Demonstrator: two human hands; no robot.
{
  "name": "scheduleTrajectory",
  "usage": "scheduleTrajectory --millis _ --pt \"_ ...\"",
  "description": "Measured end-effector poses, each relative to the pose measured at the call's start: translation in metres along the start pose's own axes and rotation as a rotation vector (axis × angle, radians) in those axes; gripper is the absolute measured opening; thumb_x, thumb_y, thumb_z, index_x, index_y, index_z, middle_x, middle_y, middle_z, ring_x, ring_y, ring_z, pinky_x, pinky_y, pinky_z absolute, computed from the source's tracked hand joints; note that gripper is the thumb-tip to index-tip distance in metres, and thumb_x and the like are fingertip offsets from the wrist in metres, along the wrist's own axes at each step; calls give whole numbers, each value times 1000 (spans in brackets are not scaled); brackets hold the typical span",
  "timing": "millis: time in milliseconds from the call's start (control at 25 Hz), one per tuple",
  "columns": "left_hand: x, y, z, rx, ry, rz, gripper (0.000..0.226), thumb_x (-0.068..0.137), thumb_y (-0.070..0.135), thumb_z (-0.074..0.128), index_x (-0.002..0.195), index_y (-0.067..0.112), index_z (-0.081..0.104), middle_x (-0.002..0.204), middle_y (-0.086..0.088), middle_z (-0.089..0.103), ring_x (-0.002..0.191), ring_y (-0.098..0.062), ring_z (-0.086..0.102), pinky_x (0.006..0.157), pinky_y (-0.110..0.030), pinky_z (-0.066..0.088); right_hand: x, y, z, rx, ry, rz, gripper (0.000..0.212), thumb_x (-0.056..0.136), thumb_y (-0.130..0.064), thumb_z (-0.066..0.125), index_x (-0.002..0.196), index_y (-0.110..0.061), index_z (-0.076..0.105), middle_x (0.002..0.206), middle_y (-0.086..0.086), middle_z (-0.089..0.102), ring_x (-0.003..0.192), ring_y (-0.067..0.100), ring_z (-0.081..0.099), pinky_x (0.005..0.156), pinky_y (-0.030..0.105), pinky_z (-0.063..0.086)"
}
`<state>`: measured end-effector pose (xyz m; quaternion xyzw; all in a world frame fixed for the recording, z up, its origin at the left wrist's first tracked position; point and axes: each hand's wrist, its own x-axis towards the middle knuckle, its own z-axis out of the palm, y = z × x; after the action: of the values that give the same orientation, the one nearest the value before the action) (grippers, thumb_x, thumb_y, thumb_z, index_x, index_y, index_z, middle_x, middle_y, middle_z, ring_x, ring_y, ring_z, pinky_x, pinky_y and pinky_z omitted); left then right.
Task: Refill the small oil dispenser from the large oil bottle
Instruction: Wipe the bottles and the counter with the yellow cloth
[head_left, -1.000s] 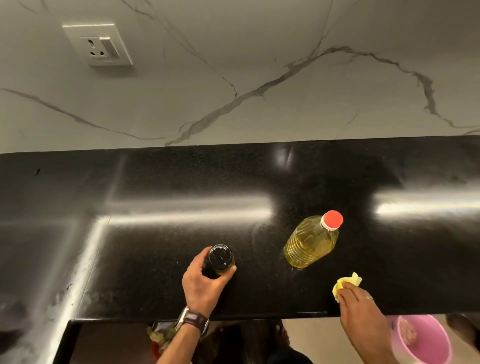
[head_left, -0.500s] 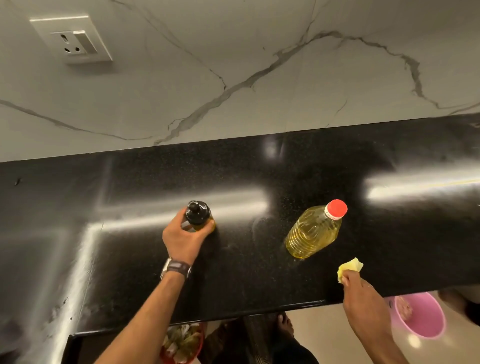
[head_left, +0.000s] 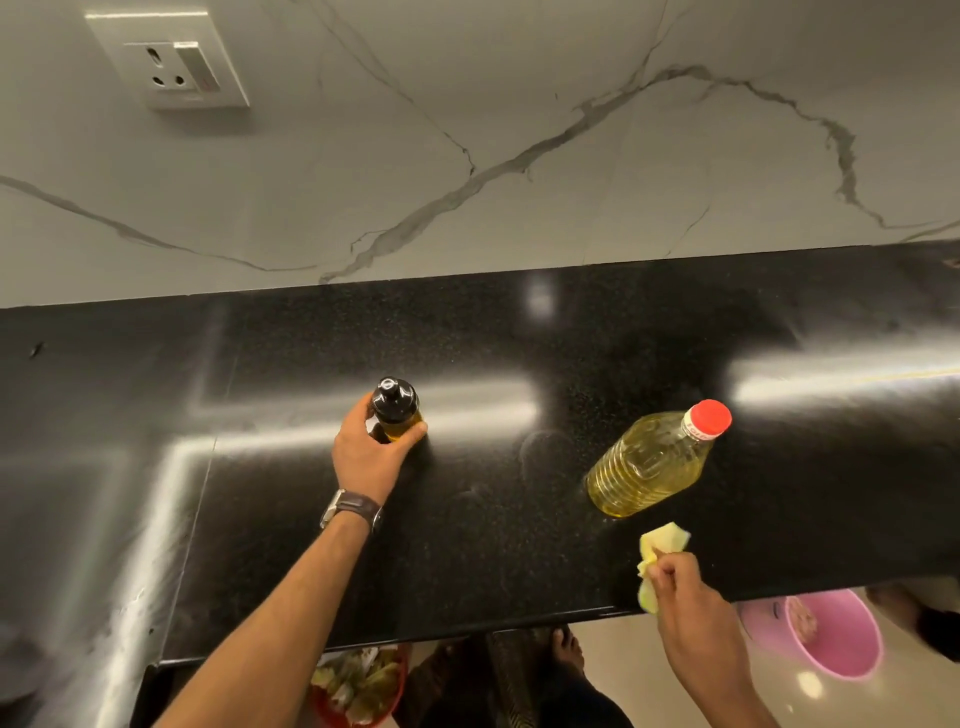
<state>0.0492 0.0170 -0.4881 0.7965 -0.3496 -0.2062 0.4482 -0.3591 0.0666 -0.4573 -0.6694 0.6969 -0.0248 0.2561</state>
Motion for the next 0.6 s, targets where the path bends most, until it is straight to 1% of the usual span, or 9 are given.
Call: scheduleTrajectory --millis 80,120,200,240,320,400,440,520,600 --pt "-21 -3 -9 36 -32 -31 90 74 40 91 150 20 46 147 -3 56 133 -20 53 110 -44 47 -18 -33 0 304 -150 -91 9 102 -37 53 97 -30 56 83 -8 72 75 8 69 68 35 57" --pt "-36 -6 -16 55 -44 -38 90 77 43 89 151 20 44 149 -4 53 134 -21 52 110 -45 46 -24 -55 2 457 -237 -150 10 100 -36 56 97 -29 61 85 -10 72 79 6 70 70 31 56" --pt "-68 -20 -32 135 -95 -17 87 80 49 83 152 20 43 151 -5 51 136 -23 51 110 -47 47 -24 -92 13 623 -346 -206 9 101 -30 61 98 -25 67 96 -16 74 93 1 70 78 22 55" --pt "-83 -30 -40 211 -128 17 85 81 51 81 151 19 44 151 -6 51 138 -24 50 111 -48 46 -16 -104 21 634 -324 -206 6 101 -28 63 99 -25 68 102 -17 75 100 0 70 83 20 55" --pt "-107 -51 -54 406 -200 144 83 85 62 73 150 17 46 151 -9 52 141 -26 49 114 -48 42 7 -112 39 497 -192 -183 2 101 -28 66 99 -29 67 103 -16 72 102 3 69 77 15 52" --pt "-122 -68 -64 560 -289 264 88 88 77 52 151 17 46 156 -8 49 147 -24 42 119 -47 36 19 -104 44 190 -35 -130 4 100 -30 67 103 -29 65 102 -15 65 97 5 66 69 15 46" --pt "-125 -76 -66 612 -330 307 91 90 82 41 153 17 45 159 -6 45 150 -23 37 122 -46 31 19 -100 44 100 38 -140 9 99 -29 68 108 -28 66 105 -13 64 98 6 65 71 16 47" --pt "-128 -84 -69 689 -374 362 94 92 85 29 156 17 42 165 -4 35 155 -20 25 127 -41 16 6 -96 47 10 106 -316 17 96 -26 71 113 -24 68 113 -8 66 103 10 66 79 22 55" --pt "-129 -84 -68 701 -388 376 95 92 86 27 157 17 40 167 -3 30 156 -19 20 127 -38 8 -13 -98 59 -164 85 -649 26 92 -32 73 117 -24 72 126 -3 69 114 15 68 91 24 59"
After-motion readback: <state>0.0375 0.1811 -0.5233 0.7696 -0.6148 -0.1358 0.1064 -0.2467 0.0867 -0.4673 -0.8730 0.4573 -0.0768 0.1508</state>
